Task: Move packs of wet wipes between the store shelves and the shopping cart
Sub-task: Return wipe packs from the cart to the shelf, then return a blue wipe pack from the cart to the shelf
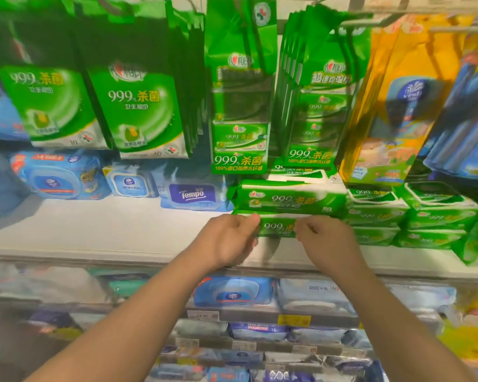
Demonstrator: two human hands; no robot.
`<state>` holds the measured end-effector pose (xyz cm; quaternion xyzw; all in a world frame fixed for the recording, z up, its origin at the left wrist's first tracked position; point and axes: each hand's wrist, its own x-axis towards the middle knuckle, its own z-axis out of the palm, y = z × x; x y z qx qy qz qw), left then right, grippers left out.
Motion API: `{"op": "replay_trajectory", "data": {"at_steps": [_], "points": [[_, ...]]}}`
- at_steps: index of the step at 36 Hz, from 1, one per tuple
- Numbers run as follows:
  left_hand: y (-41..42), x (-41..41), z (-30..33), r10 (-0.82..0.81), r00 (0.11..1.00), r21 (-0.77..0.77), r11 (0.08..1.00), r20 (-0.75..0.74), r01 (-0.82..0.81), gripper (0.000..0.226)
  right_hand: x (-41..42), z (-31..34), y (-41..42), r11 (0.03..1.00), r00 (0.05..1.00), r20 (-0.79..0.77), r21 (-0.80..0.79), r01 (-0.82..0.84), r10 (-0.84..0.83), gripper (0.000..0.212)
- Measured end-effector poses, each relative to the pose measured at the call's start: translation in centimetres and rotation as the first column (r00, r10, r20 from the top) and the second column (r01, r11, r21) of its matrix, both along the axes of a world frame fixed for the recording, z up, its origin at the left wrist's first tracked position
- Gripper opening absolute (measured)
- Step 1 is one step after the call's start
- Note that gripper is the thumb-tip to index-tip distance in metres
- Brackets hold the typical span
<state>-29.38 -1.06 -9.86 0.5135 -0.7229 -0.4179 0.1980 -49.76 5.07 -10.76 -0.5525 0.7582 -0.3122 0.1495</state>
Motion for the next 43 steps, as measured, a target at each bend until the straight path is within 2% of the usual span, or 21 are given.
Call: {"op": "replay_trajectory", "data": {"at_steps": [1,4,8,12,15,18,20,27,34,37,40,43], "points": [[0.5,0.4,0.1,0.015,0.997,-0.071,0.997,0.07,-0.01,0.061,0.4,0.0,0.1,1.0,0.999,-0.036,-0.003,-0.013,0.013,0.041],[2.1,1.7,1.0,0.062,0.986,-0.192,0.981,0.153,-0.031,0.052,1.9,0.5,0.7,0.997,0.988,-0.137,0.026,-0.066,0.069,0.038],[3.1,3.7,1.5,0.087,0.96,-0.312,0.95,0.265,0.0,0.046,3.6,1.3,1.8,0.989,0.971,-0.195,0.073,-0.126,0.139,0.032],[4.5,6.4,2.0,0.144,0.957,-0.34,0.939,0.251,-0.052,0.065,5.6,1.9,3.1,0.979,0.943,-0.286,0.159,-0.131,0.173,0.039],[6.4,8.7,2.9,0.201,0.95,-0.349,0.931,0.238,-0.11,0.079,7.6,2.3,3.3,0.985,0.93,-0.326,0.007,-0.175,0.168,0.054],[8.2,11.6,3.3,0.266,0.919,-0.405,0.905,0.291,-0.134,0.087,9.5,2.9,3.2,0.947,0.908,-0.331,0.276,-0.166,0.256,0.057],[9.4,14.4,3.4,0.309,0.89,-0.437,0.888,0.335,-0.144,0.089,11.5,3.5,3.4,0.933,0.892,-0.353,0.32,-0.168,0.281,0.062],[14.4,25.7,2.8,0.443,0.803,-0.406,0.87,0.399,-0.279,0.087,22.1,4.5,6.0,0.9,0.814,-0.409,0.315,-0.299,0.414,0.062],[20.9,35.5,1.5,0.582,0.69,-0.379,0.81,0.431,-0.447,0.093,32.4,4.0,7.9,0.844,0.757,-0.374,0.257,-0.471,0.536,0.078],[23.7,39.8,1.3,0.646,0.619,-0.364,0.763,0.446,-0.534,0.103,37.1,4.0,8.7,0.792,0.696,-0.38,0.243,-0.56,0.609,0.076],[26.4,43.7,1.0,0.699,0.54,-0.356,0.709,0.468,-0.609,0.094,41.8,3.8,9.5,0.726,0.63,-0.367,0.271,-0.632,0.685,0.073],[28.9,47.7,0.2,0.744,0.466,-0.316,0.641,0.479,-0.699,0.095,46.5,2.8,9.6,0.649,0.558,-0.344,0.276,-0.709,0.755,0.077]]}}
